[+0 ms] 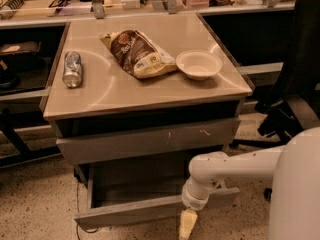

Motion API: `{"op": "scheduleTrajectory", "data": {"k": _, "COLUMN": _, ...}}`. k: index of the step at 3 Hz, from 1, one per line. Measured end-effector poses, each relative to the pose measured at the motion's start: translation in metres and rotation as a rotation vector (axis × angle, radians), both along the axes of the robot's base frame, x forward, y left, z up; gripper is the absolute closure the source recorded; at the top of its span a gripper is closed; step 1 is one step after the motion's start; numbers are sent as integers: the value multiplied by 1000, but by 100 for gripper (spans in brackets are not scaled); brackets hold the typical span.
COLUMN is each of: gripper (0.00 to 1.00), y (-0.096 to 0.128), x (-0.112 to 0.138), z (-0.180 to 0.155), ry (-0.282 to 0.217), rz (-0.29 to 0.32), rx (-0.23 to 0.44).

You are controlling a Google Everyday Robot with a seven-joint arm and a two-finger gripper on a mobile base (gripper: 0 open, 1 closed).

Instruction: Open middle drawer

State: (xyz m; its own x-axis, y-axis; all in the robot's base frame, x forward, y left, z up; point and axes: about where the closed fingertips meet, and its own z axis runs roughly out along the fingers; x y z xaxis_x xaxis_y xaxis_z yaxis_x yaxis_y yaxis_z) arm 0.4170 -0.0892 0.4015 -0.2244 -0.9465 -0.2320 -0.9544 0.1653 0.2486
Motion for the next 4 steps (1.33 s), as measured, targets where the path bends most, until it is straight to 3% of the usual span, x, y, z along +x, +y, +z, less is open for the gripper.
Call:
{"op": "scheduleTrajectory", "data": {"k": 1, "gripper": 0, "y": 0, "x": 0, "z": 2, "ry": 0, "rz": 0, "rx": 0}}
{"op": "scheduleTrajectory", "data": {"k": 2, "gripper": 0, "y": -4, "x": -23, "z": 2, "ry": 46, "rz": 8, "rx": -17}}
{"op": "scheduleTrajectory", "data": {"k": 3, "gripper": 0, "y": -4, "x": -24, "z": 7, "ry": 49, "rz": 6, "rx": -17}}
{"op": "scheduleTrajectory", "data": {"k": 4, "gripper": 0, "y": -12, "x": -63, "z": 8, "ry": 104, "rz": 17, "rx": -38}}
